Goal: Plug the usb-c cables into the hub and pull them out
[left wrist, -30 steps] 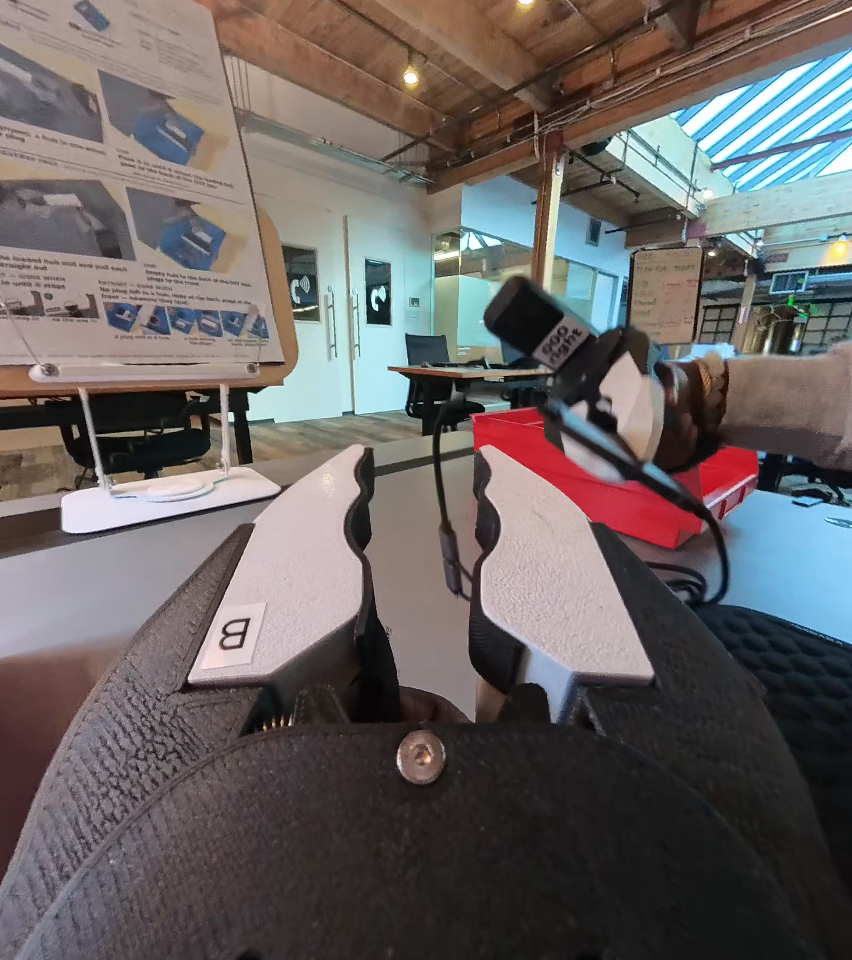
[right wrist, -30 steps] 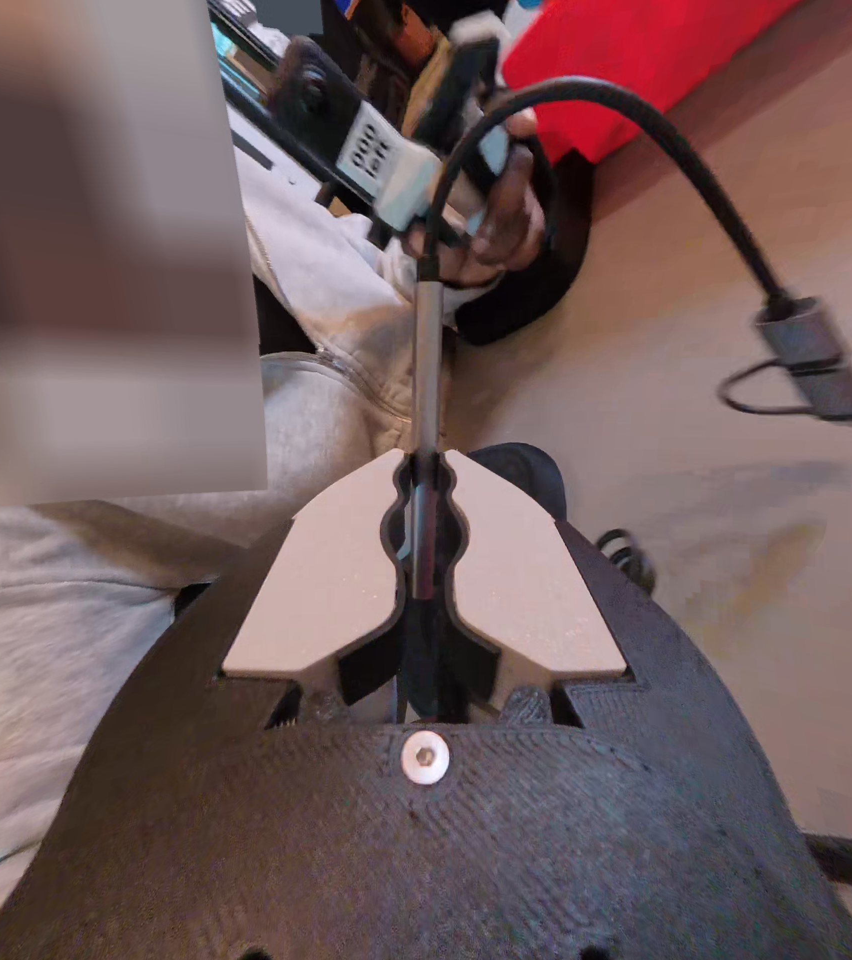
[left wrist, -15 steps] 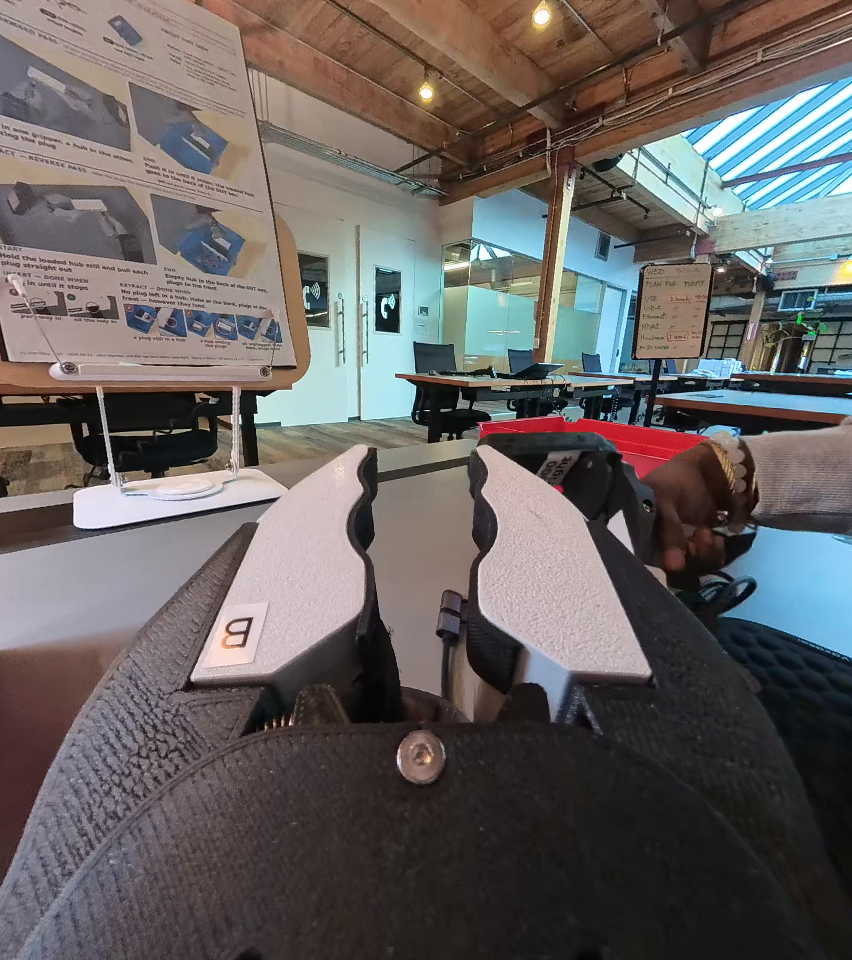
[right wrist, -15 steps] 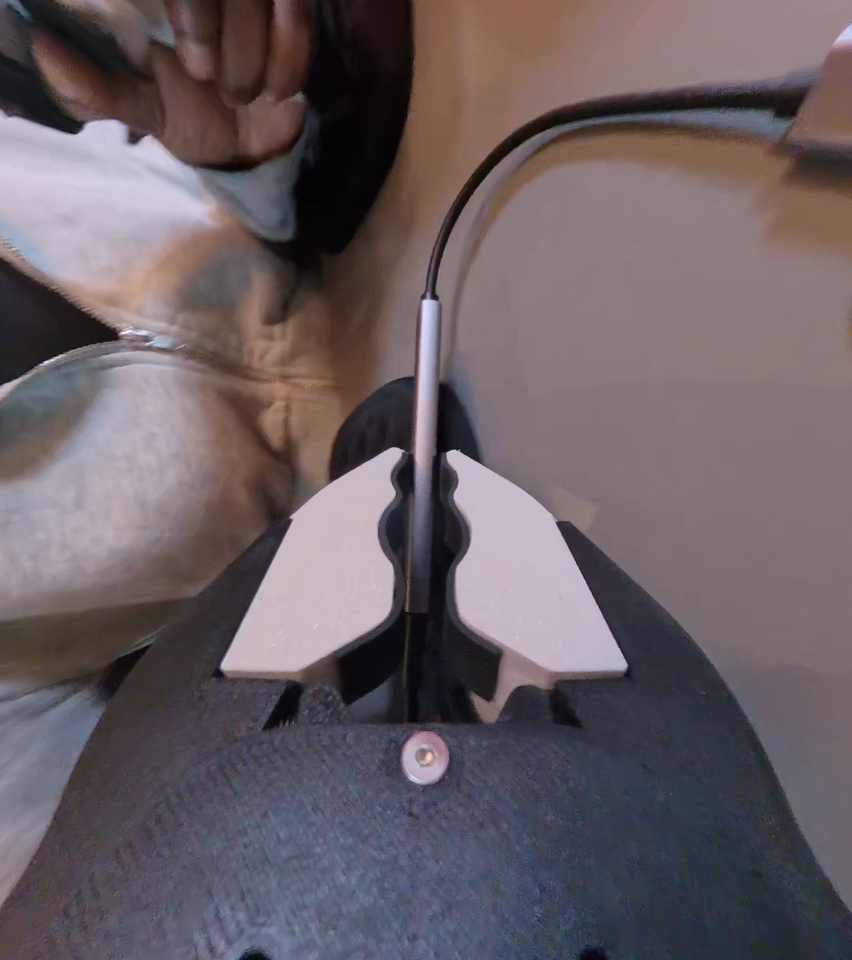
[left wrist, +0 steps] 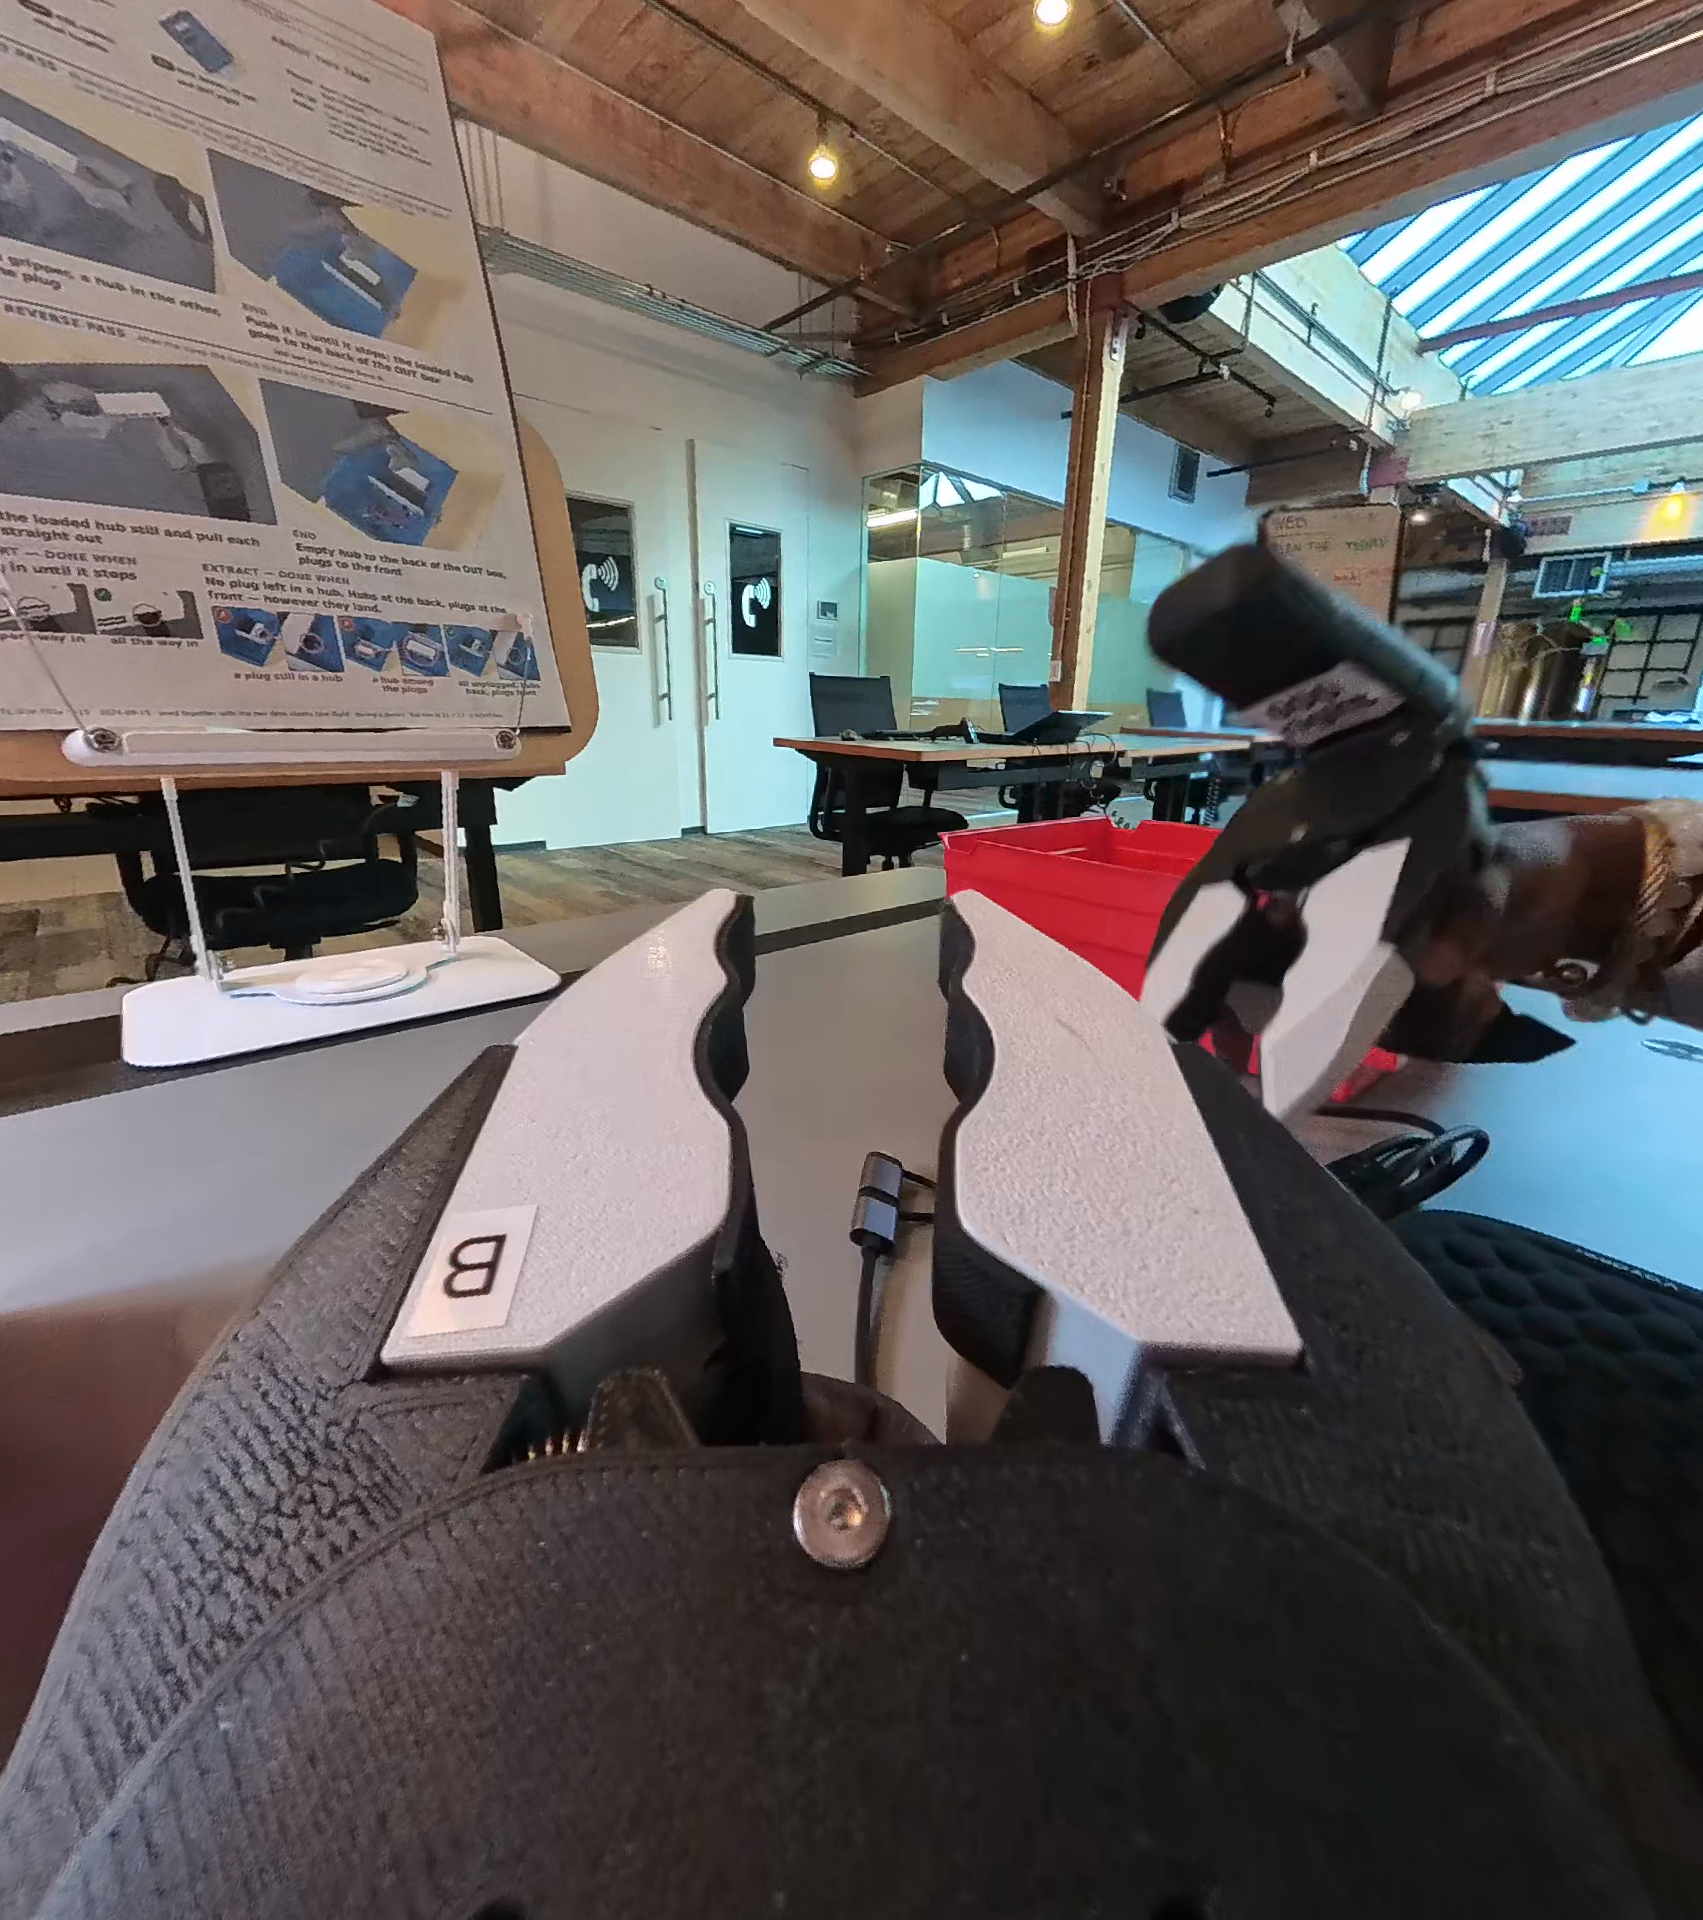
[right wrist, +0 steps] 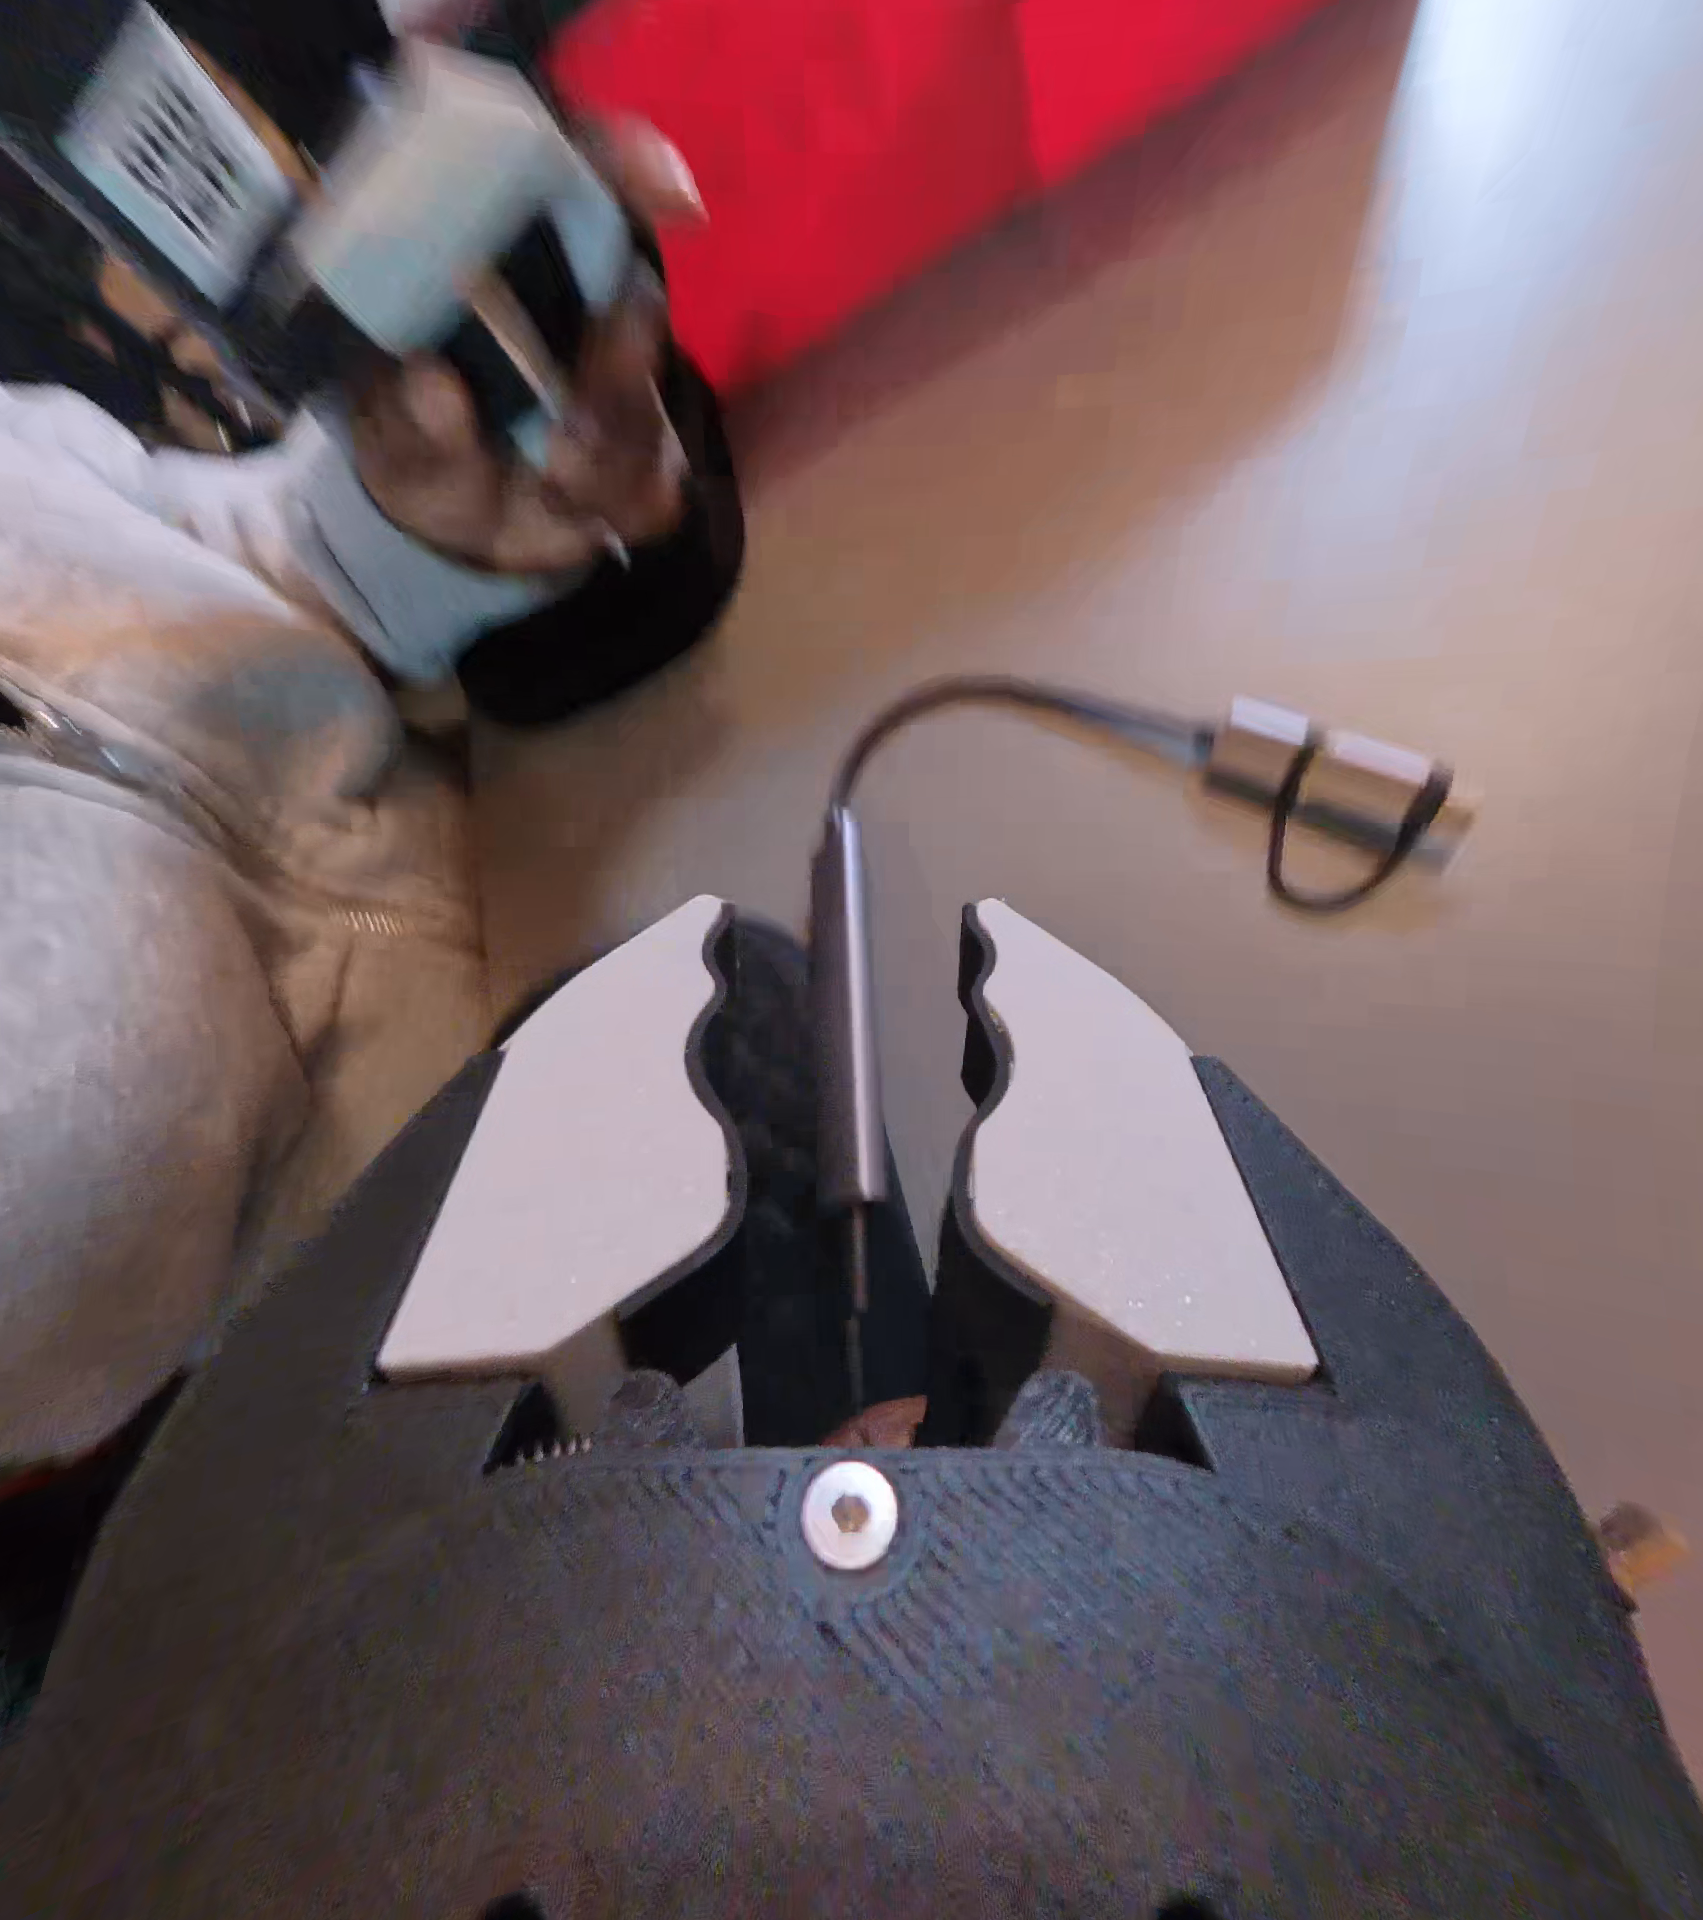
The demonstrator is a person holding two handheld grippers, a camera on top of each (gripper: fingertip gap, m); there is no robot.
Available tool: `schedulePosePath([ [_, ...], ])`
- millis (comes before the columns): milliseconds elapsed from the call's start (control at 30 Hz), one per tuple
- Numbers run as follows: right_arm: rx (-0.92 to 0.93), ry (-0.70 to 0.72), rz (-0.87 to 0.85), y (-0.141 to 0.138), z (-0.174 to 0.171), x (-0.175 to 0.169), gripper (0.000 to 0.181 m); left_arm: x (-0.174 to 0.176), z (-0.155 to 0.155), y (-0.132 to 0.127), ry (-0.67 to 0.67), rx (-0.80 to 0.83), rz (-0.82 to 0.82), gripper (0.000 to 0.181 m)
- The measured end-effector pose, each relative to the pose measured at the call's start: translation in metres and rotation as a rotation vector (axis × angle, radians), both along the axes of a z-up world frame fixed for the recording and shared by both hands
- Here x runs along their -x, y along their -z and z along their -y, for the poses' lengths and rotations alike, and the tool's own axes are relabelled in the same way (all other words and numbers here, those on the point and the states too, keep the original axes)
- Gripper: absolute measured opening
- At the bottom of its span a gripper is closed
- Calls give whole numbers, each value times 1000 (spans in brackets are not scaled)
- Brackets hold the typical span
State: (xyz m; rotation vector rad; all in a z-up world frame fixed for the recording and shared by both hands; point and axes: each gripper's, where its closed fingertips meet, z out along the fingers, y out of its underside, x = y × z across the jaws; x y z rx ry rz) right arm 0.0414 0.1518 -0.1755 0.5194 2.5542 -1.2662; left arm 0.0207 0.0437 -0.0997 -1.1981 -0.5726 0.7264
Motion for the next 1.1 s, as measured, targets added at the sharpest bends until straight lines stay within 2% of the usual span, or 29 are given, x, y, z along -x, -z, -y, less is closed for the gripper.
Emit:
schedulePosePath([
  [100,329,85,-190,-58,25,-4,52,-4,-5,-1,34,9,-8,34],
  [167,600,199,-325,-98,35,-7,85,-8,-10,-1,63,21,-20,34],
  [233,795,303,-468,-119,34,-8,102,-13,-17,2,97,50,-28,34],
  [267,859,360,-539,-123,32,-6,112,-15,-21,3,111,71,-36,34],
  [400,1188,609,-730,-140,5,-1,116,-24,-32,6,135,151,-101,35],
  [533,1232,676,-786,-146,-10,0,120,-32,-30,-6,146,120,-148,45],
  [633,1355,731,-741,-151,-28,1,120,-44,-17,-23,203,110,-176,56],
  [700,1394,754,-730,-153,-37,1,120,-45,5,-34,163,203,-200,56],
  [733,1406,766,-726,-152,-41,2,120,-41,22,-39,100,276,-210,56],
  [800,1434,775,-706,-153,-46,3,119,-22,73,-52,-112,402,-184,56],
  [867,1457,789,-691,-153,-50,4,117,-4,136,-59,-329,403,-50,72],
  [933,1474,800,-676,-152,-53,5,116,6,186,-45,-433,339,133,76],
  [1000,1488,808,-662,-151,-56,6,115,15,219,-21,-503,330,258,75],
  [1100,1500,817,-651,-150,-59,7,112,28,230,28,-488,443,455,67],
])
